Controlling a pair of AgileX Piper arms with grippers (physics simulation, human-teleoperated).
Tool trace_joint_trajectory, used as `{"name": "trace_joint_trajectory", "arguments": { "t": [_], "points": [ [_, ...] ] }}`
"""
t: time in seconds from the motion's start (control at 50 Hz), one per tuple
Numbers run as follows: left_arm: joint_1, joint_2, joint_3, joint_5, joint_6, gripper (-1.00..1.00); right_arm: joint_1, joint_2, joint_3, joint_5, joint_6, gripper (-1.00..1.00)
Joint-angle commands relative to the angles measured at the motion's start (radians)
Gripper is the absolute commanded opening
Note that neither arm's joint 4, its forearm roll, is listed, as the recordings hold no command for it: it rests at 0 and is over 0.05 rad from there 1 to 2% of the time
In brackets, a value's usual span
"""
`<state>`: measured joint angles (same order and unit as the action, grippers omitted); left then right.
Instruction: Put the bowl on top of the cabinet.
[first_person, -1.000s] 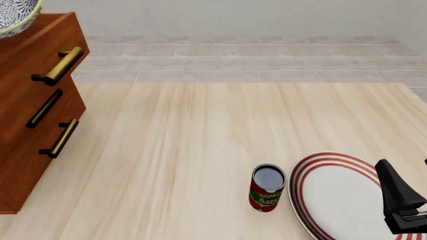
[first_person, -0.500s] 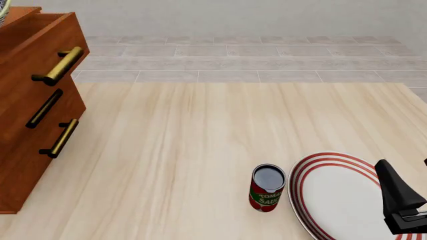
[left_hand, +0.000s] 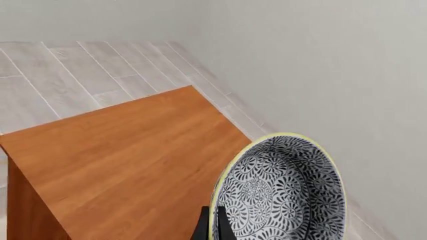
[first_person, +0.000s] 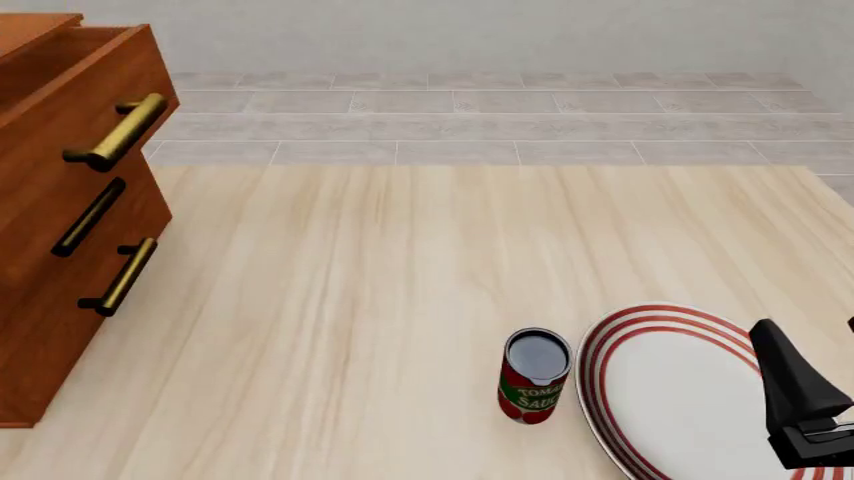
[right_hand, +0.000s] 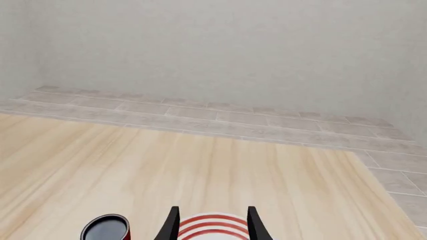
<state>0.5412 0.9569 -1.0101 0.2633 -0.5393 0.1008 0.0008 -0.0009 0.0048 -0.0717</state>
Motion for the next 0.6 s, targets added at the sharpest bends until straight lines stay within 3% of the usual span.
{"name": "trace_joint_trajectory", "arguments": {
  "t": [0.02, 0.6],
  "points": [
    [0.04, -0.003, -0.003, -0.013, -0.019, -1.0, 0.0, 0.0, 0.0, -0.001, 0.001, 1.0],
    [0.062, 0.015, 0.07, -0.068, -0.101, -1.0, -0.003, 0.0, 0.0, 0.0, 0.001, 1.0]
  ]
}}
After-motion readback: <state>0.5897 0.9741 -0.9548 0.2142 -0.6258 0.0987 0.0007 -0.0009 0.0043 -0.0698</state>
